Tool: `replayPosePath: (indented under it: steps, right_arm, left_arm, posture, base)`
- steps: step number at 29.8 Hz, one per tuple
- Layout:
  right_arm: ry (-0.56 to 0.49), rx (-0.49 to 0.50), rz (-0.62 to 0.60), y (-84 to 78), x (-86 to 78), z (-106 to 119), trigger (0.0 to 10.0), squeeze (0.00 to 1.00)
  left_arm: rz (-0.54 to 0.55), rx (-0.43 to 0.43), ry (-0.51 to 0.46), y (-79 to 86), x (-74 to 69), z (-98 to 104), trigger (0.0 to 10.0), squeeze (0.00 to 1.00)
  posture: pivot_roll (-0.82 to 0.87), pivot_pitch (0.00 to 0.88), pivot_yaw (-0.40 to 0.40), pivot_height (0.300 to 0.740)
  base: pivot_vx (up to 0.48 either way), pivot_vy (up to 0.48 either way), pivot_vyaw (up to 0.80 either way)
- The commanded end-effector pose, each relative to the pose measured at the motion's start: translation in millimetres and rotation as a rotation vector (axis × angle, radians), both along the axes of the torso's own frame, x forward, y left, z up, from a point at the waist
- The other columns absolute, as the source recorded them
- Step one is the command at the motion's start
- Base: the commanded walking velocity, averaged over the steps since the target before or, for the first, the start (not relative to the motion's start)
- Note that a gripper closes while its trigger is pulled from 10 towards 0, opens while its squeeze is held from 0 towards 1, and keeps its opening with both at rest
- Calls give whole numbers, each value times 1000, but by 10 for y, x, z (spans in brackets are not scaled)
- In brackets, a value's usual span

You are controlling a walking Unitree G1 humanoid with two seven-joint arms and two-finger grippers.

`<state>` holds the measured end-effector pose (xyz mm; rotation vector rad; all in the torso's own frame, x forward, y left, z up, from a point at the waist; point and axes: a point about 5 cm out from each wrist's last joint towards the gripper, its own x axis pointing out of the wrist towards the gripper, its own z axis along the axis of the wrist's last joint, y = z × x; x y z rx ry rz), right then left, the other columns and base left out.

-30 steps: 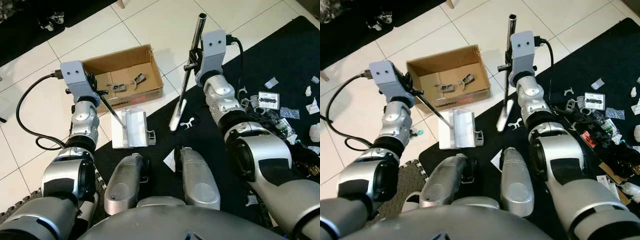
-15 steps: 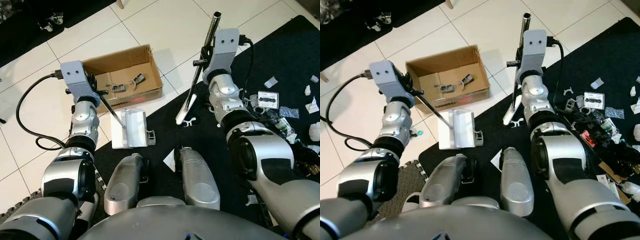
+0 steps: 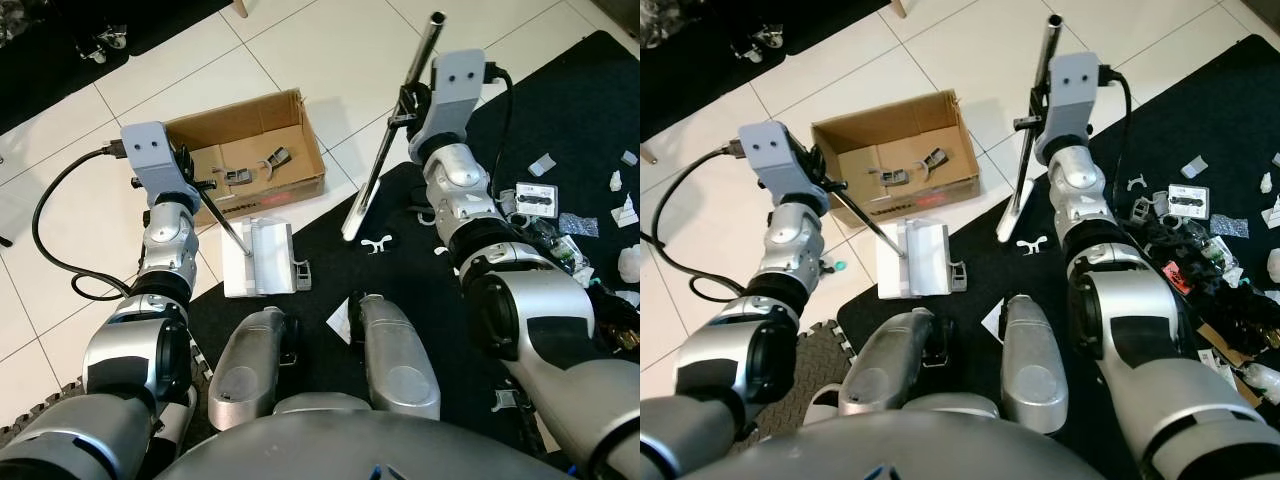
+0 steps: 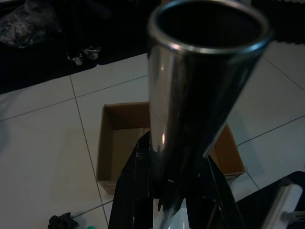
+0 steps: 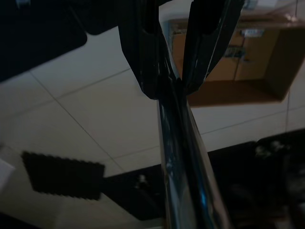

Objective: Sweep floor

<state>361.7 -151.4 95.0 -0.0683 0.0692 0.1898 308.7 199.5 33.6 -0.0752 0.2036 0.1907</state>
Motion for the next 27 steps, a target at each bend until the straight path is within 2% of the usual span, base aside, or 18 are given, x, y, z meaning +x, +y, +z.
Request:
replayPosePath:
  steps: [1, 4, 7, 11, 13, 15, 19, 27]
  right_arm:
    - [-28, -4, 16, -35, 17, 63, 10000, 0]
    - [-42, -8, -11, -95, 39, 105, 10000, 0]
    - [-40, 29, -25, -114, 49, 120, 10000, 0]
    - [-45, 148, -49, -101, 53, 136, 10000, 0]
    - [-52, 167, -58, -103, 54, 144, 10000, 0]
    - [-91, 205, -118, -159, 68, 200, 10000, 0]
    - [-141, 177, -205, -263, 72, 255, 10000, 0]
    - [-122, 162, -183, -210, 67, 219, 10000, 0]
  left_arm:
    - [0, -7, 46, -17, -76, -106, 10000, 0]
    - [-1, -7, 47, -18, -73, -105, 10000, 0]
    - [-1, -7, 47, -17, -73, -104, 10000, 0]
    - [0, -6, 46, -15, -72, -103, 10000, 0]
    - [1, -6, 46, -15, -72, -103, 10000, 0]
    - [0, -6, 45, -17, -71, -102, 10000, 0]
    - [-3, -7, 44, -23, -69, -101, 10000, 0]
    - [-7, 2, 41, 6, -85, -99, 10000, 0]
  posture:
    - [20, 127, 53, 740]
    - [20, 128, 54, 740]
    - [22, 127, 55, 740]
    - [25, 127, 53, 740]
    - [23, 128, 54, 740]
    - [23, 127, 55, 740]
    - [23, 127, 55, 740]
    - [38, 147, 71, 740]
  base:
    - [0, 0, 0]
    - [0, 0, 0]
    - [0, 0, 0]
    - [0, 0, 0]
    - [0, 0, 0]
    - [0, 0, 0]
    - [0, 0, 0]
    - [0, 0, 0]
